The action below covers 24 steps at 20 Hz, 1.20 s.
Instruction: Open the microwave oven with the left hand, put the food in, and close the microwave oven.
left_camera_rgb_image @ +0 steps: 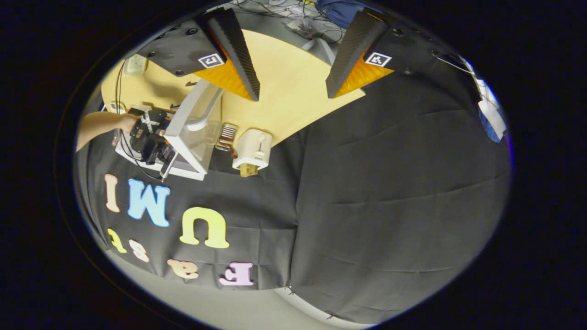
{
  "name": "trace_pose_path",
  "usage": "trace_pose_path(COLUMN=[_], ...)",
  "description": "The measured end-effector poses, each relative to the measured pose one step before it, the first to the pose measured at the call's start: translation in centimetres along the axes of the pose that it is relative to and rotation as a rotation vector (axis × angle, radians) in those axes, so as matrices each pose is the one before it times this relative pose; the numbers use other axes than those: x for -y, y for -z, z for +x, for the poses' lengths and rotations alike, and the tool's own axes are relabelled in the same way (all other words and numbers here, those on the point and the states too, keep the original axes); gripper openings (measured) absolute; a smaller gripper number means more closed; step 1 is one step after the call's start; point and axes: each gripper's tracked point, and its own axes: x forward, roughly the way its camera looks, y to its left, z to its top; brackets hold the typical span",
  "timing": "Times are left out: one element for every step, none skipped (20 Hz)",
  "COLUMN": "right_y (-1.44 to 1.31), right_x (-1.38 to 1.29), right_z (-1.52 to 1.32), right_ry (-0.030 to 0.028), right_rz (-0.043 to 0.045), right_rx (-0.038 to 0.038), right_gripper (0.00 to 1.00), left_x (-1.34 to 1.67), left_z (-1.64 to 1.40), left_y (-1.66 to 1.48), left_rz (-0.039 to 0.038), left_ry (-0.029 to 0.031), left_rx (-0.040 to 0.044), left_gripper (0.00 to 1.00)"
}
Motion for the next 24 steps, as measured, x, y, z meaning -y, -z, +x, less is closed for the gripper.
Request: trace_pose_path(right_y=[0.318,0.104,-0.063,0.152,0.04,0.073,-0.184,-0.113,-0.181,-0.039,0.036,0.182,0.015,-0.17,-0.289,-0.28,-0.204,-0.241,-0.204,-0.475,-0.455,-0.605,-0.473,-0.59], right_x=[-0.052,-0.112,-0.001,-0.171,0.115,0.517,0.456,0.284,-0.049,0.168,0.097,-0.044,-0.009,0.082,0.242,0.089,0.063,0.218,0.319,0.273,0.462,0.487,0.716,0.641], right_z=[0.571,0.533,0.57,0.342,0.323,0.203,0.061,0.054,-0.107,-0.072,-0.311,-0.182,-0.123,-0.558,-0.683,-0.731,-0.788,-1.052,-1.103,-1.225,-1.449,-1.381,-1.402,-1.498], right_ry=[0.00385,0.00463,0.00566,-0.00182,0.01109,0.02659,0.02371,0.01566,0.01427,0.00735,0.0045,-0.00356,-0.00763,0.0011,0.0025,-0.00138,-0.00263,0.00421,-0.00301,0.00295,0.00439,0.00359,0.00867,0.01035], right_rz=[-0.00507,-0.00261,-0.00446,-0.00551,-0.00744,-0.0114,-0.00353,0.00069,-0.00388,-0.00414,-0.00594,-0.00288,-0.00563,-0.00751,-0.00357,0.00485,0.00967,0.01351,0.02084,0.02094,0.0189,0.01819,0.02239,0.02135], right_rx=[-0.00448,-0.00206,-0.00468,-0.00671,-0.00691,-0.00665,0.00132,0.00088,0.00474,0.00121,0.00326,-0.00725,0.00056,0.00599,0.0132,0.01276,0.00749,0.00432,0.00338,0.00779,0.00751,0.01189,0.01096,0.01133], right_gripper=[0.55,0.55,0.55,0.55,0.62,0.65,0.69,0.71,0.82,0.89,0.96,0.96,0.96,0.97,0.97,0.97,0.97,0.97,0.97,0.97,0.97,0.97,0.97,0.97], left_x=[-0.258,0.078,-0.071,-0.102,-0.035,-0.066,-0.083,-0.005,-0.018,0.022,0.061,0.132,-0.1,0.174,0.103,0.159,0.052,0.086,0.227,0.249,0.384,0.569,1.054,0.786], left_z=[-0.212,0.158,0.081,-0.042,-0.048,-0.211,-0.111,-0.007,-0.035,0.006,-0.05,-0.069,0.017,-0.019,-0.108,-0.044,-0.17,0.034,-0.146,0.049,0.56,1.007,1.809,1.413], left_y=[0.246,0.258,0.082,0.197,0.02,0.077,0.001,-0.042,0.127,0.037,0.052,-0.092,0.021,-0.145,-0.041,-0.162,-0.201,-0.119,-0.318,-0.372,-0.237,-0.276,-0.647,-0.934], left_rz=[0.00154,0.00235,0.00231,0.00204,0.0016,0.00095,0.00227,0.00286,0.00247,0.0003,-0.00199,0.00027,0.0035,0.00152,0.00011,0.00054,0.00354,0.00475,0.00558,0.00553,0.00545,0.00464,0.00319,0.00372], left_ry=[-0.00657,-0.0039,-0.00433,-0.00267,-0.00282,-0.00014,-0.0005,0.00122,0.00246,0.00543,0.00755,0.01045,0.00687,0.0104,0.01336,0.01452,0.01208,0.01467,0.01654,0.01658,0.01813,0.01584,0.01941,0.0163], left_rx=[-0.00579,-0.00618,-0.007,-0.00503,-0.00231,0.00205,0.00296,0.00297,0.00209,0.00081,-0.00111,0.0016,0.00489,0.00452,0.00477,0.00433,0.0041,0.00554,0.00502,0.00733,0.00803,0.00882,0.01316,0.01424], left_gripper=[0.95,0.98,0.95,0.95,0.95,0.95,0.95,0.95,0.95,0.96,0.96,0.96,0.96,0.94,0.96,0.96,0.96,0.96,0.96,0.96,0.94,0.94,0.94,0.94])
